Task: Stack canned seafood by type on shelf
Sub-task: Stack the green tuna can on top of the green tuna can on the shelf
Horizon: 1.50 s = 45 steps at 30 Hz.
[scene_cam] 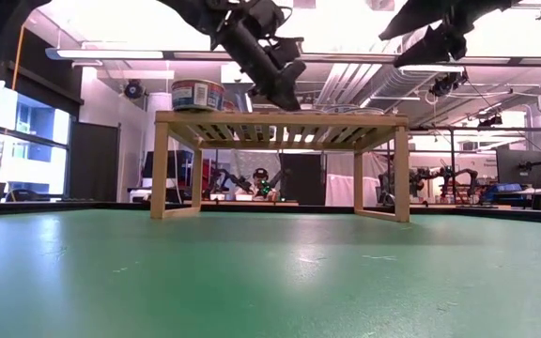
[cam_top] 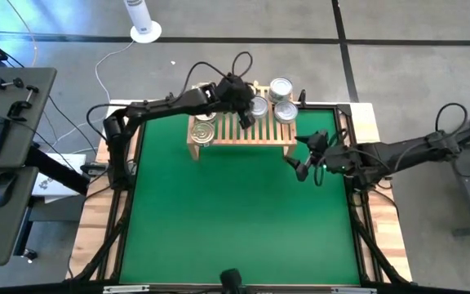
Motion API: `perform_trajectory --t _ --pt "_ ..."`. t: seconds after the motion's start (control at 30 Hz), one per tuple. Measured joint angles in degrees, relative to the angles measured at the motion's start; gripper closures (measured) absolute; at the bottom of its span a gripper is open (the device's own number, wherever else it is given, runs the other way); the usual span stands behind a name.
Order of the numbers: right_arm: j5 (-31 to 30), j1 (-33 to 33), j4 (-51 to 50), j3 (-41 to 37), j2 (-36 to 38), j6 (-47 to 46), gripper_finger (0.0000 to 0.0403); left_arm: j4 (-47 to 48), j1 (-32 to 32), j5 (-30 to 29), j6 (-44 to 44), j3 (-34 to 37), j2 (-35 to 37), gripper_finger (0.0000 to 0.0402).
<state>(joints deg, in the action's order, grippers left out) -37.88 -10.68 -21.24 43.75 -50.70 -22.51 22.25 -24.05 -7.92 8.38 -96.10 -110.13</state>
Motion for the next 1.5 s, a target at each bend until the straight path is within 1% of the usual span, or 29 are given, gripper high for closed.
perform_trajectory --t 0.13,0.2,0.4,0.53,0.7,0.77,0.97,1.03,1.1,1.17,1.23,1.33,1.4,1.5 --pt "-0.08 -0.79 0.90 0.00 -2.36 -0.15 0.0004 0.17 -1.39 4.84 -0.42 -0.07 -0.72 0.0402" --pt "-0.03 -0.93 1.43 0.02 -3.79 -0.06 0.0004 2.41 -1.28 7.65 -0.63 -0.18 -0.63 0.0402" --pt "0.66 -1.02 2.67 -0.01 -6.44 0.26 0.0004 7.07 2.49 10.53 0.78 -0.37 -0.13 0.0402" --pt "1.00 -1.62 2.52 0.00 -6.11 -1.19 0.0004 7.62 5.87 13.54 2.34 -0.30 -0.07 0.0402" --pt "1.21 -2.70 0.81 0.01 -6.27 -2.07 0.0004 6.16 9.04 13.59 2.80 -0.19 -0.17 0.0402" --pt "-0.05 -3.01 0.02 -0.01 -7.13 -1.04 0.0004 5.40 9.50 13.40 2.86 -0.13 -0.22 0.0402" --pt "-7.52 -3.18 0.09 -0.01 -13.42 8.05 0.0004 4.19 9.37 13.33 2.83 -0.06 -0.34 0.0402" --pt "-9.75 -2.41 0.08 -0.01 -15.09 9.60 0.0004 4.10 9.15 13.35 2.82 -0.06 -0.35 0.0402" --pt "-10.02 -0.99 0.71 -0.42 -15.44 10.43 0.0004 4.01 9.11 13.31 2.82 -0.06 -0.35 0.0401" --pt "-9.02 0.79 4.04 -2.24 -14.38 11.78 0.0004 3.79 9.09 13.14 2.82 -0.06 -0.37 0.0402" --pt "-6.33 2.81 8.48 -4.96 -12.25 13.06 0.0005 3.44 9.09 13.06 2.82 -0.06 -0.37 0.0402" --pt "1.05 6.45 18.38 -9.90 -8.99 14.00 0.0008 3.25 9.08 12.96 2.82 -0.06 -0.37 0.0402" --pt "5.83 8.76 24.74 -13.17 -8.30 13.99 0.0008 3.21 9.07 12.94 2.82 -0.06 -0.37 0.0402" --pt "9.87 11.63 32.91 -17.06 -8.88 14.22 0.0009 3.12 9.07 12.91 3.07 -0.06 -0.37 0.0402"
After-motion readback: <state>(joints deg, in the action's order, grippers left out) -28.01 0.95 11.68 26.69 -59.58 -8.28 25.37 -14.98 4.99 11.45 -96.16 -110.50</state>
